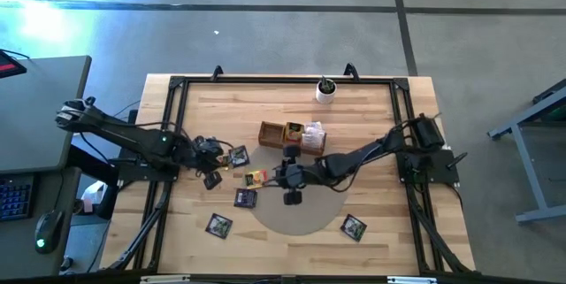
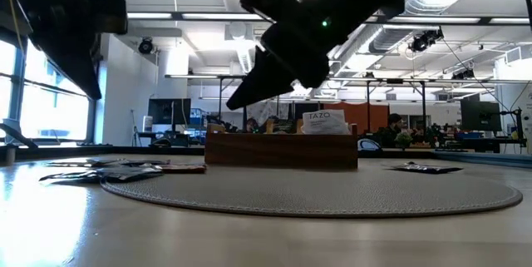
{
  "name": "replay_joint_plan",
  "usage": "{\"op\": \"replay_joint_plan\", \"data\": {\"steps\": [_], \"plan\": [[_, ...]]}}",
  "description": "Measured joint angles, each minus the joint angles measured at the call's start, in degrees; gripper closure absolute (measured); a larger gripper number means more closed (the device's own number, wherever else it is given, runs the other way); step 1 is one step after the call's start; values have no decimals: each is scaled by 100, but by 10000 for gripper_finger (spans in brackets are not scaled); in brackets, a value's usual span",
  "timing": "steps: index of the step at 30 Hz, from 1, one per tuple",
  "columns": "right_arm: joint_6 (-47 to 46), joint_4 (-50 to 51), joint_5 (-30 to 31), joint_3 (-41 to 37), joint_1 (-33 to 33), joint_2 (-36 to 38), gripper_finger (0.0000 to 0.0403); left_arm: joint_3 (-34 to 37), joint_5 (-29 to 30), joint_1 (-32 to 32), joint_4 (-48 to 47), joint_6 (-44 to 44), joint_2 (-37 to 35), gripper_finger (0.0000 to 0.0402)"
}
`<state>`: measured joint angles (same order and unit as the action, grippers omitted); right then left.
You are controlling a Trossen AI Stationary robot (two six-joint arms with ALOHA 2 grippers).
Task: Pick & Place Tea
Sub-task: Put the yellow tea bag into the middle section of the wooden organizer
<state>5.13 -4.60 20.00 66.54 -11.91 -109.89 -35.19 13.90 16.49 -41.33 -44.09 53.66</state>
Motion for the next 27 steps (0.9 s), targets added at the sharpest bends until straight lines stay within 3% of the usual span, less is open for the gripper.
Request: {"op": "replay_joint_plan", "data": {"steps": [8,12,16,20,27], "plan": [[-368,48,-857,2,287,2,289,109,-126,0,1125,-28,489,292],[-366,63,-1205,2,287,1,289,109,-285,2,1664,-1078,974,259],[-294,29,-1327,2,250,-121,289,106,-298,2,2042,-1395,1590,251],[-40,-82,-950,4,184,-332,297,112,-222,0,2335,-1574,2181,251],[3,-304,-973,17,228,-788,359,109,-63,0,2839,-1623,2807,250]]}}
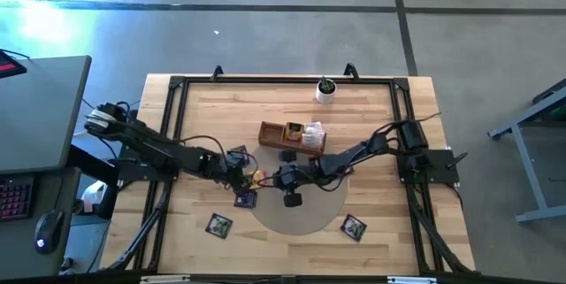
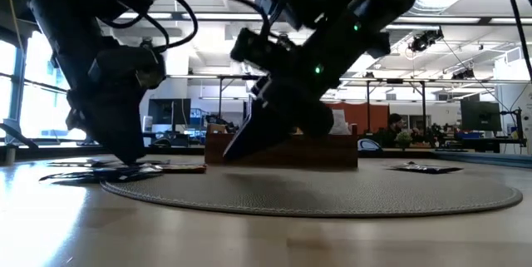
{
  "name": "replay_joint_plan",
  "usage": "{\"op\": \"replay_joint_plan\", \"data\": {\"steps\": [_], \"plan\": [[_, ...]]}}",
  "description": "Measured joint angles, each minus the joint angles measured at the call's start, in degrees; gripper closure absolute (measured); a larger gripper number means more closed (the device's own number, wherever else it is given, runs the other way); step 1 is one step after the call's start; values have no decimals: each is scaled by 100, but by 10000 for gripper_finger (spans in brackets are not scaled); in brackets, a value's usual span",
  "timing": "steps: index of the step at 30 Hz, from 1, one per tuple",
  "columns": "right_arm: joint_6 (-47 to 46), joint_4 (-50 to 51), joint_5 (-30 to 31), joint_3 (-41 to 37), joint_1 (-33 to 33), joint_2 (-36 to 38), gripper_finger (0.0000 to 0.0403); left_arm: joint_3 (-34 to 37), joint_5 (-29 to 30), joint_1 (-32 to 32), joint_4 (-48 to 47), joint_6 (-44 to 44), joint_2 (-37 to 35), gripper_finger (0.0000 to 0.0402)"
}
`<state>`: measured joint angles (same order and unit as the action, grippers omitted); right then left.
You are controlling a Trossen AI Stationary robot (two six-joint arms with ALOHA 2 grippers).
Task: Pick & Place Tea
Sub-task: Put the yellow tea bag into the middle section of the wooden organizer
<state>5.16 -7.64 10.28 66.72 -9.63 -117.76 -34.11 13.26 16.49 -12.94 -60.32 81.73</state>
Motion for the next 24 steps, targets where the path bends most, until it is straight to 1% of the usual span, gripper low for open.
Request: {"op": "replay_joint_plan", "data": {"steps": [2,4,9,13,18,24], "plan": [[-12,-39,-33,7,35,-79,383,2,48,0,-4,19,76,250],[-15,-76,-102,7,67,-146,397,0,71,0,31,30,147,250],[-19,-260,-313,9,75,-191,391,-2,210,2,79,46,173,250],[-21,-384,-473,9,75,-191,400,2,342,-2,408,223,186,250],[-21,-449,-430,9,77,-191,399,0,311,-2,666,350,186,250],[-21,-448,-445,9,75,-191,399,2,281,-2,588,309,186,250]]}}
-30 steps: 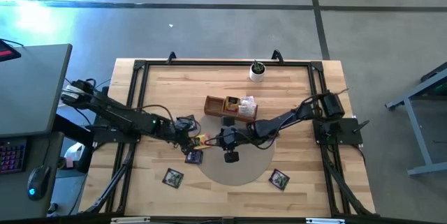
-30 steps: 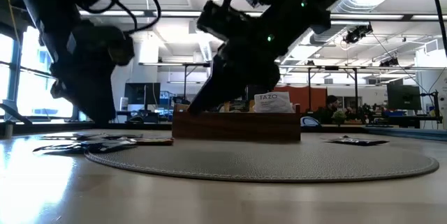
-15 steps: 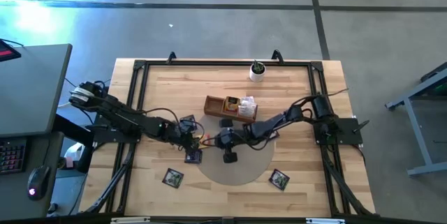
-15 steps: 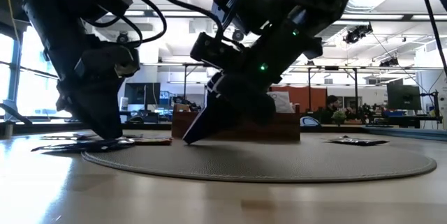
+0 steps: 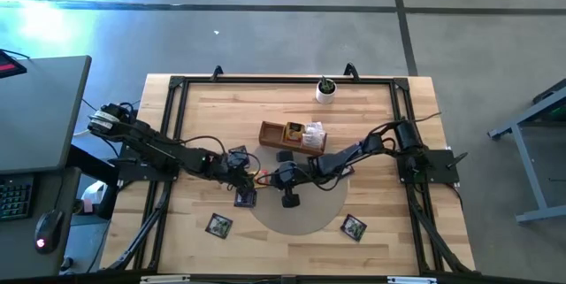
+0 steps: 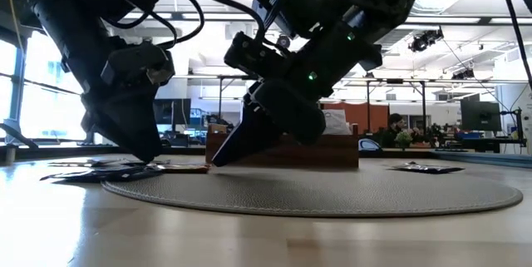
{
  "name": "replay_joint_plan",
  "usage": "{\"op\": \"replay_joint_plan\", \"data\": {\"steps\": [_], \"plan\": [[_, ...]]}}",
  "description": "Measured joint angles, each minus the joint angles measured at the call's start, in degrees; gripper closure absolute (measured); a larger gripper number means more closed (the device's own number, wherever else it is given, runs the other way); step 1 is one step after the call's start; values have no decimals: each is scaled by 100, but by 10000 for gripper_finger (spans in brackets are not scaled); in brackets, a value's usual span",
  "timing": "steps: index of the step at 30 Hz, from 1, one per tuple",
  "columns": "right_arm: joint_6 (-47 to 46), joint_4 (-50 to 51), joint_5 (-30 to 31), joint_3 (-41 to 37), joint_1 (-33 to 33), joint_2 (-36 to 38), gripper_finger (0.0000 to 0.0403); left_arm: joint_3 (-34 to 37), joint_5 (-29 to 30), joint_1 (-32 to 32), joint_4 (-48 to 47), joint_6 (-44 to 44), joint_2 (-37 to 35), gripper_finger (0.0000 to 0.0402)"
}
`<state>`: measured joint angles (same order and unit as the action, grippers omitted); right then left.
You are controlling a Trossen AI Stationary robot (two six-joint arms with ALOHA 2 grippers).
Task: Pick & Place Tea
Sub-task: Put the yellow tea bag into the middle section of the wooden organizer
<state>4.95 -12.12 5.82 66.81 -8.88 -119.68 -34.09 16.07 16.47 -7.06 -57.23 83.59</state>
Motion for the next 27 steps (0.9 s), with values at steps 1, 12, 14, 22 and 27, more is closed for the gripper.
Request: {"op": "replay_joint_plan", "data": {"steps": [1,12,14,22,27], "plan": [[0,0,0,0,0,0,400,0,-5,0,4,-2,-2,250],[0,24,0,0,0,0,400,0,103,0,-87,-217,-2,250],[0,23,0,-1,0,0,399,0,124,2,-89,-296,-2,250],[-2,20,0,-2,0,0,399,0,129,2,-233,-313,1,250],[-4,-63,-2,-2,0,0,401,-9,210,4,-149,-459,207,251]]}}
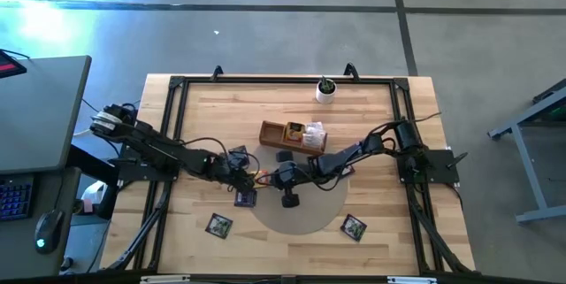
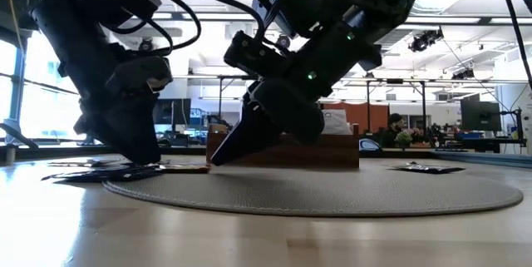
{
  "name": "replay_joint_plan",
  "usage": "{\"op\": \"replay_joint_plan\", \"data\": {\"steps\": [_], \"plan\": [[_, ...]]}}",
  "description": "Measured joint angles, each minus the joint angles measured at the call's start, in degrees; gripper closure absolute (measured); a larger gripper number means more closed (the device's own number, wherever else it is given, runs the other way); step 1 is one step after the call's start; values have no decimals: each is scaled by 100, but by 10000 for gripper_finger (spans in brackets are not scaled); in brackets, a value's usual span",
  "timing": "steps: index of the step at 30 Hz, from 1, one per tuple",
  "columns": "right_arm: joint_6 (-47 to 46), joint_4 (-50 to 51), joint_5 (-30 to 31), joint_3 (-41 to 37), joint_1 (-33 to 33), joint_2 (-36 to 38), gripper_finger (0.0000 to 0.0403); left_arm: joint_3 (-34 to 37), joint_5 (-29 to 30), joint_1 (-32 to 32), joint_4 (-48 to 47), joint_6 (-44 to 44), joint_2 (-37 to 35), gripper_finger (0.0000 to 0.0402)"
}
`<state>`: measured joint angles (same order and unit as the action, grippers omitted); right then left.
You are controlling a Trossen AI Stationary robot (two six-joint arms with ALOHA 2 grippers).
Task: Pick & Place Tea
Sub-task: Put the yellow tea bag into the middle section of the wooden organizer
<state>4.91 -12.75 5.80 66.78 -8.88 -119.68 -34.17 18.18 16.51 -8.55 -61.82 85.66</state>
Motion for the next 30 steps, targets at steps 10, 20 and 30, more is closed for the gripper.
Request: {"op": "replay_joint_plan", "data": {"steps": [10,20,30], "plan": [[0,-167,-24,-2,15,0,401,4,-26,-2,1269,467,413,251],[35,1145,1050,151,-132,318,401,2,-66,-2,1212,398,423,251],[-709,1103,534,164,61,22,402,7,-14,-2,1190,345,416,250]]}}
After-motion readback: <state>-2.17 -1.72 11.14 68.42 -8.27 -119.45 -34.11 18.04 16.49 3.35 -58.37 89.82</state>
